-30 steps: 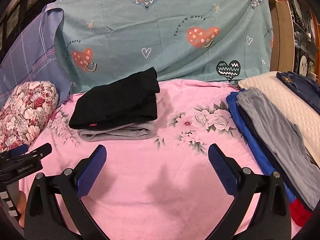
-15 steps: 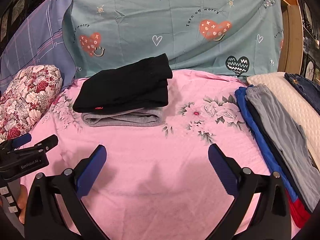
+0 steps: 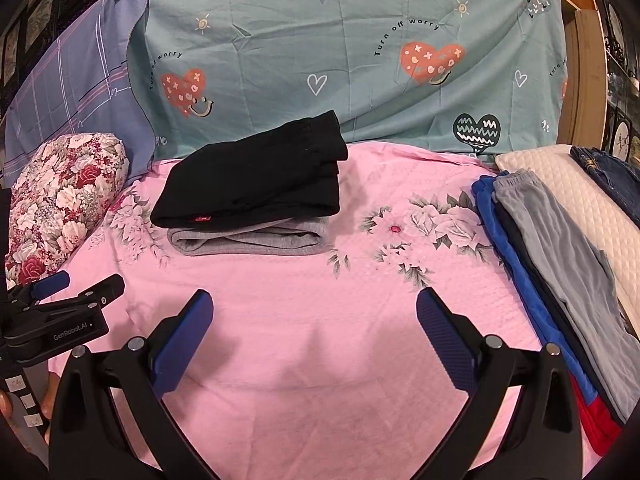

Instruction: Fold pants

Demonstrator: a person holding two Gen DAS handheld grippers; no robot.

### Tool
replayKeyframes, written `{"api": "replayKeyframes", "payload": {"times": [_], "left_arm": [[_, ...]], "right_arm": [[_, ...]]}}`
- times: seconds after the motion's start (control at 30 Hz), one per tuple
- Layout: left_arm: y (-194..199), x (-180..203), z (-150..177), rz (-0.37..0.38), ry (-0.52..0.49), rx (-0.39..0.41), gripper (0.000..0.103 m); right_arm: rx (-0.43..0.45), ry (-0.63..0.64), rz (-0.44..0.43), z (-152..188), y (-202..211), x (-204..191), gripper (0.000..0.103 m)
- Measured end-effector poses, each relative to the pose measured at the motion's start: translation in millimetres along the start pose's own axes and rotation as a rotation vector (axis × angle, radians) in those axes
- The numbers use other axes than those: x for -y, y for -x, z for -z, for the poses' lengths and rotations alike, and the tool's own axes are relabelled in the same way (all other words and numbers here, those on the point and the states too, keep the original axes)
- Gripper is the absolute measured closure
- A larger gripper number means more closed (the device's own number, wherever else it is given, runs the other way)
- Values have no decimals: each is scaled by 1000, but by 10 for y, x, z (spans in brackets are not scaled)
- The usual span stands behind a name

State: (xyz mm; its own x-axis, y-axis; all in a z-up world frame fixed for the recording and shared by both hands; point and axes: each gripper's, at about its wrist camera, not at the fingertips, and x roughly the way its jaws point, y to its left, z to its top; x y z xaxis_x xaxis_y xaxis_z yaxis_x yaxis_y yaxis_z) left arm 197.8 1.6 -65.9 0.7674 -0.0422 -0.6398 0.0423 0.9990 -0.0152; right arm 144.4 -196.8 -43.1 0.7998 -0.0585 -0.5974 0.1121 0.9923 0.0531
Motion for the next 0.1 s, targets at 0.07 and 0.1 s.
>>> {"api": "replayKeyframes", "payload": {"times": [0.07, 0.1], "left_arm": [[4, -8, -2, 1, 4, 2, 2], [8, -8, -2, 0, 6, 3, 2]], "right_arm": [[-3, -2, -4, 1, 1, 2, 1], [-3, -2, -4, -3, -2, 3, 1]]}}
